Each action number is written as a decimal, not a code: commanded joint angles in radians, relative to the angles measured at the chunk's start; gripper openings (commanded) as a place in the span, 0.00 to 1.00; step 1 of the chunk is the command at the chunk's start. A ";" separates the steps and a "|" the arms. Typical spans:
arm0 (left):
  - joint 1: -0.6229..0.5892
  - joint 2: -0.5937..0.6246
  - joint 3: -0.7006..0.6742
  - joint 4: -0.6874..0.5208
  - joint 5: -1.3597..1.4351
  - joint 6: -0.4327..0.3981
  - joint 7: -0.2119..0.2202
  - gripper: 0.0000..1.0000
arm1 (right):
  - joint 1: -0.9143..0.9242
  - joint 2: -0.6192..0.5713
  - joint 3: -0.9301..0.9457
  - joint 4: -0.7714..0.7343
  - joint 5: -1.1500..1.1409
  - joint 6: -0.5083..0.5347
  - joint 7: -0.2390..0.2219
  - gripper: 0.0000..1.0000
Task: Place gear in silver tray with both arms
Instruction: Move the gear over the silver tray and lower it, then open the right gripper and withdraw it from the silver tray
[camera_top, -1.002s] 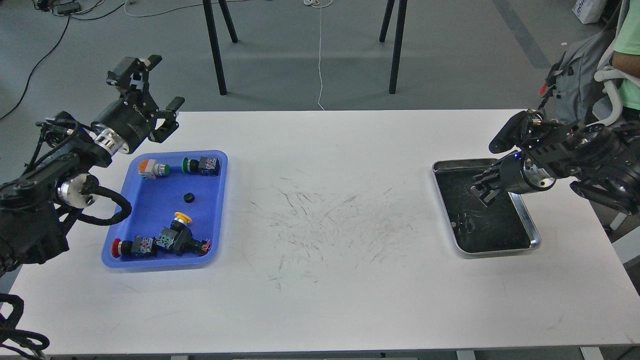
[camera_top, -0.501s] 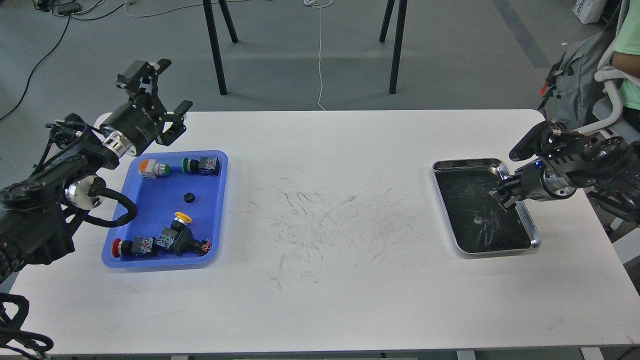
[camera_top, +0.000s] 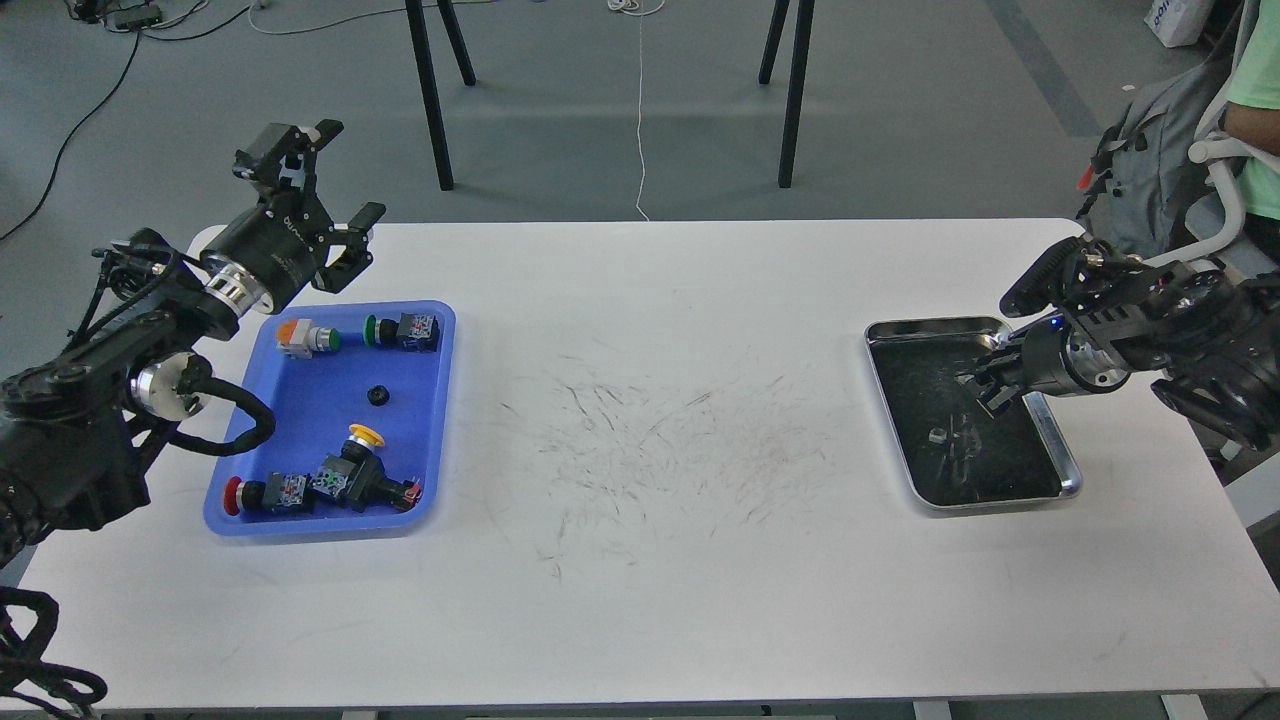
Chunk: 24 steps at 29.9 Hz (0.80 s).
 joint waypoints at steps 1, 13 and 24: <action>0.000 0.000 0.000 0.000 -0.001 0.000 0.000 1.00 | -0.009 0.002 0.001 -0.006 0.000 0.000 0.000 0.07; 0.000 0.000 -0.002 0.000 -0.001 0.000 0.000 1.00 | -0.014 0.013 0.049 -0.014 0.003 0.006 0.000 0.43; 0.000 0.002 -0.002 0.000 -0.001 0.000 0.000 1.00 | -0.025 0.014 0.129 -0.052 0.064 0.009 0.000 0.74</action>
